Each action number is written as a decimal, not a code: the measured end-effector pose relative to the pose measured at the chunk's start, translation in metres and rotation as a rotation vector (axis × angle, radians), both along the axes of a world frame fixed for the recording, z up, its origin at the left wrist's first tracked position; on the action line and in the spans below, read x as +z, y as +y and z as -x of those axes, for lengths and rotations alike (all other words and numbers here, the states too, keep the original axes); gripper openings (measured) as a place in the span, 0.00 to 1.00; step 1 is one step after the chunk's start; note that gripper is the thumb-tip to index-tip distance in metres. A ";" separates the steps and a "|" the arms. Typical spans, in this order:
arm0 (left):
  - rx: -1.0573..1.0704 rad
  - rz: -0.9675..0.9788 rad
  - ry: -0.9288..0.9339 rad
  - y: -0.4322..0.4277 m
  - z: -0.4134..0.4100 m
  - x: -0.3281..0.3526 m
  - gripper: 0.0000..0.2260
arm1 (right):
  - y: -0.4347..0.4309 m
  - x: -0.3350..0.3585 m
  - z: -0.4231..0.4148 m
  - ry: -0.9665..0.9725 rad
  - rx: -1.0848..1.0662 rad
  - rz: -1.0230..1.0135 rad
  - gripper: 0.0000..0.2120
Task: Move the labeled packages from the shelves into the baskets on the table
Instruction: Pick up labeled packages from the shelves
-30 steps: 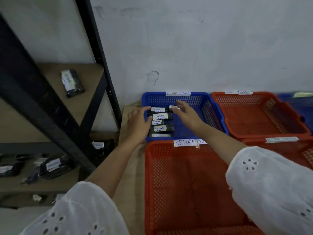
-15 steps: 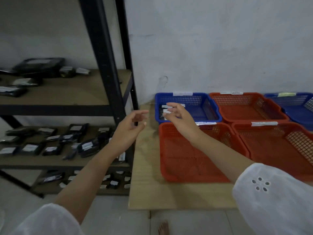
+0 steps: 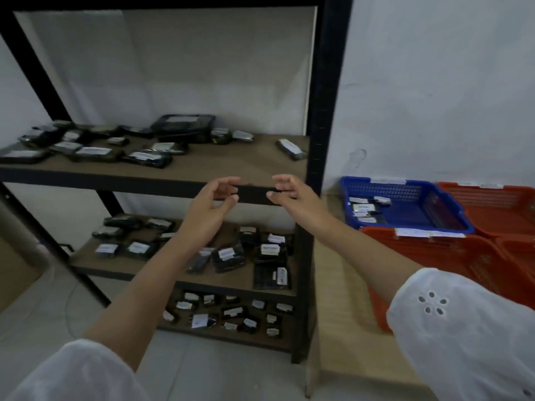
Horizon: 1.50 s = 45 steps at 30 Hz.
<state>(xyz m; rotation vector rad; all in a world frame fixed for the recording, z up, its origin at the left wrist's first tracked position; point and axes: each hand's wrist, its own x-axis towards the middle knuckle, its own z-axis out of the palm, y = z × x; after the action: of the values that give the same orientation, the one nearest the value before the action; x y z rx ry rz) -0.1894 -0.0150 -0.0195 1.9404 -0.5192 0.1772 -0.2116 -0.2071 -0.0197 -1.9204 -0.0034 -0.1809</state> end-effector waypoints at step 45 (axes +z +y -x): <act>0.259 -0.720 -0.218 -0.006 -0.326 0.019 0.20 | 0.004 0.002 -0.305 0.176 -0.403 0.248 0.20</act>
<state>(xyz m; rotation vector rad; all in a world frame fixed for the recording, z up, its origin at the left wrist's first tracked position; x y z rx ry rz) 0.1365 -0.0212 -0.0007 2.7133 -0.5128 0.4127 0.0932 -0.2032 -0.0180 -2.1621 0.5021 -0.2910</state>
